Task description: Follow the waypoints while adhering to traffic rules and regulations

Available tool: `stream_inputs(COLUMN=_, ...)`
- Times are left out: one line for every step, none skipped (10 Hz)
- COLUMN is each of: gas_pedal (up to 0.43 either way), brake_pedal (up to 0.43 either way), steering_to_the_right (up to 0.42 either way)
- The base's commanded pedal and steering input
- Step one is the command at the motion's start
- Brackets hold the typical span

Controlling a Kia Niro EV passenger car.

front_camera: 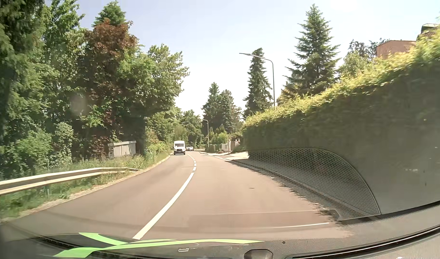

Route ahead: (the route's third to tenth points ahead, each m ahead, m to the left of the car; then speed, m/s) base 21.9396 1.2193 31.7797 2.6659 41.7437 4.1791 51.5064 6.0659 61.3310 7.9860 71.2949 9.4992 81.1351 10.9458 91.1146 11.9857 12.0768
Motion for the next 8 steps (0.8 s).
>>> stream_inputs(gas_pedal=0.079, brake_pedal=0.000, steering_to_the_right=-0.030)
stream_inputs(gas_pedal=0.079, brake_pedal=0.000, steering_to_the_right=-0.031)
stream_inputs(gas_pedal=0.079, brake_pedal=0.000, steering_to_the_right=-0.031)
stream_inputs(gas_pedal=0.079, brake_pedal=0.000, steering_to_the_right=-0.031)
stream_inputs(gas_pedal=0.079, brake_pedal=0.000, steering_to_the_right=-0.031)
stream_inputs(gas_pedal=0.079, brake_pedal=0.000, steering_to_the_right=-0.031)
stream_inputs(gas_pedal=0.079, brake_pedal=0.000, steering_to_the_right=-0.031)
stream_inputs(gas_pedal=0.067, brake_pedal=0.000, steering_to_the_right=-0.030)
